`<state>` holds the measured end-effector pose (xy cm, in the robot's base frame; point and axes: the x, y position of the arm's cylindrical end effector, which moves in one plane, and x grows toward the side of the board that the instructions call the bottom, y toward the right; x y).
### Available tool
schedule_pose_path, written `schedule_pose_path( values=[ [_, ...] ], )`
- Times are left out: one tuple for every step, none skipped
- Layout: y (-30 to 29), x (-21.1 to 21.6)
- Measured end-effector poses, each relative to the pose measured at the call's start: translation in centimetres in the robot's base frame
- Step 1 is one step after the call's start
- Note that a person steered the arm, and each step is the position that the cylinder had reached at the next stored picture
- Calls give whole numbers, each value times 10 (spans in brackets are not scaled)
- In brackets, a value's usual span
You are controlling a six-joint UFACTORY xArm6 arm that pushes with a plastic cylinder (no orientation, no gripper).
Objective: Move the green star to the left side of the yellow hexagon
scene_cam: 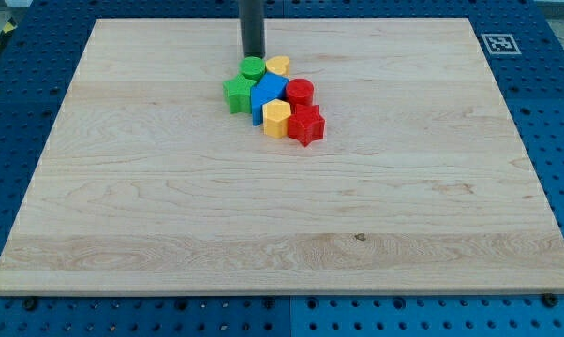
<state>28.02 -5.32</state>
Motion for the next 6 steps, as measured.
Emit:
schedule_pose_path(
  values=[
    [-20,10],
    [-35,27],
    [-38,51],
    [-40,75],
    [-40,100],
    [-40,122]
  ],
)
